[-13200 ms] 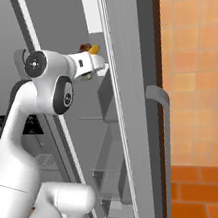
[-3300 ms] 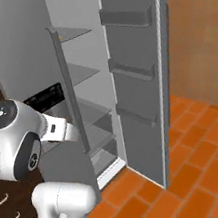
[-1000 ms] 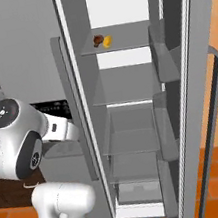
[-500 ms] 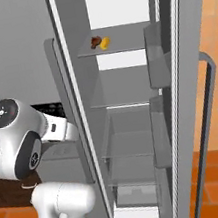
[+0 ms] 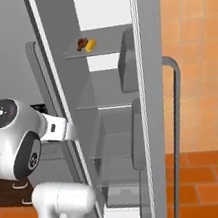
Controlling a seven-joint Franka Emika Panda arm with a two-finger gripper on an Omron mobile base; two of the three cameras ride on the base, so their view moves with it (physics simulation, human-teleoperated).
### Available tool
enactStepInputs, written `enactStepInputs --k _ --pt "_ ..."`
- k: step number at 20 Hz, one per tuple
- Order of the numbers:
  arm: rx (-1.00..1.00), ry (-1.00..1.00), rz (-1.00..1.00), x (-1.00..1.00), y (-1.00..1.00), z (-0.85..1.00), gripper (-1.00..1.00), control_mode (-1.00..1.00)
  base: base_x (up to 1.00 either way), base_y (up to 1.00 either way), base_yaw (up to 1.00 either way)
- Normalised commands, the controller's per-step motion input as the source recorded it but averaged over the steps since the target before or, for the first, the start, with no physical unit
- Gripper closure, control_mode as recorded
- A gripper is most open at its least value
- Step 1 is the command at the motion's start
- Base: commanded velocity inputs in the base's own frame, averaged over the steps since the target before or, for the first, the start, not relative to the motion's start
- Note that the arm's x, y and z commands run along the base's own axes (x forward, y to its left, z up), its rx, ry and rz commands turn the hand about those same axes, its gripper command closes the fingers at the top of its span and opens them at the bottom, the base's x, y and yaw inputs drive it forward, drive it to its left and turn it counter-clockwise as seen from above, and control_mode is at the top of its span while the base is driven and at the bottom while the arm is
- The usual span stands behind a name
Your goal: Place one corn and one chicken drumstick in each tupperware on the nearby counter, to pack two identical lunches.
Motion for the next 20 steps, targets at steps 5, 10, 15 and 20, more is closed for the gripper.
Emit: enactStepInputs --k 5,10,15,20 --pt "0.0 0.0 0.0 0.0 0.0 0.0 -1.0 1.0 0.42 -0.12 0.0" --pt "0.0 0.0 0.0 0.0 0.0 0.0 -1.0 1.0 0.21 -0.2 0.0" --pt "0.0 -0.04 -0.08 0.0 -0.2 0.66 -1.0 -1.0 0.0 -0.07 0.0" --pt "-0.01 -0.22 -0.13 0.4 0.01 1.0 -1.0 -1.0 0.0 0.0 0.0"
